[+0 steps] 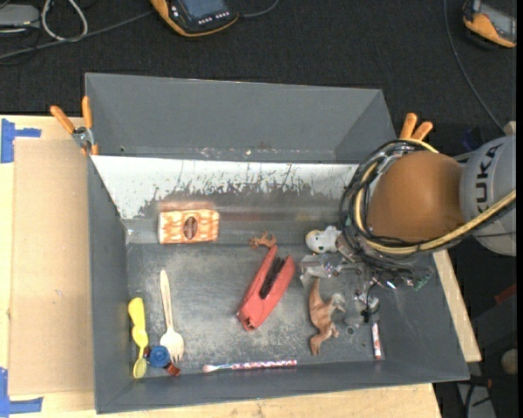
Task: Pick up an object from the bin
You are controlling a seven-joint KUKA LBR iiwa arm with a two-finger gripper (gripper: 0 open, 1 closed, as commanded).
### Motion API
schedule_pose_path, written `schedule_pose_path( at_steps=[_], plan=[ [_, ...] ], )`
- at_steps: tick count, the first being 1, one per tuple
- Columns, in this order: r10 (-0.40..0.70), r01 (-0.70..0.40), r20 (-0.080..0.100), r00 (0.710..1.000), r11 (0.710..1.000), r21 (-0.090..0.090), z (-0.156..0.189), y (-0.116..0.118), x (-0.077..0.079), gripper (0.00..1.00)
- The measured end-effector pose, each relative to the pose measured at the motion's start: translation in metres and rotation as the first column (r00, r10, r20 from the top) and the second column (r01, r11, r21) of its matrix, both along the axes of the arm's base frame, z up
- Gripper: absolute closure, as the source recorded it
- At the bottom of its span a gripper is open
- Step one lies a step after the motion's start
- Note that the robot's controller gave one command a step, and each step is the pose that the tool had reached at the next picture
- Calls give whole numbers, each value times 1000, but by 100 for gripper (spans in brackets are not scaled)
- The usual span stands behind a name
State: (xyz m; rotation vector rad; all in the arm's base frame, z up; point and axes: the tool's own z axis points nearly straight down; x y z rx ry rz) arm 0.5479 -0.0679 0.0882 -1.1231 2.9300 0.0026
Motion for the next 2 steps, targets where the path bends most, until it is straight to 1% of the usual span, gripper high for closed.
schedule_pose_path(
  at_steps=[1, 2],
  plan=[
    [-94, 94, 0, 996, 996, -2, -17, 4, -66, 100],
    [-94, 94, 0, 996, 996, -2, -17, 4, -66, 100]
  ],
)
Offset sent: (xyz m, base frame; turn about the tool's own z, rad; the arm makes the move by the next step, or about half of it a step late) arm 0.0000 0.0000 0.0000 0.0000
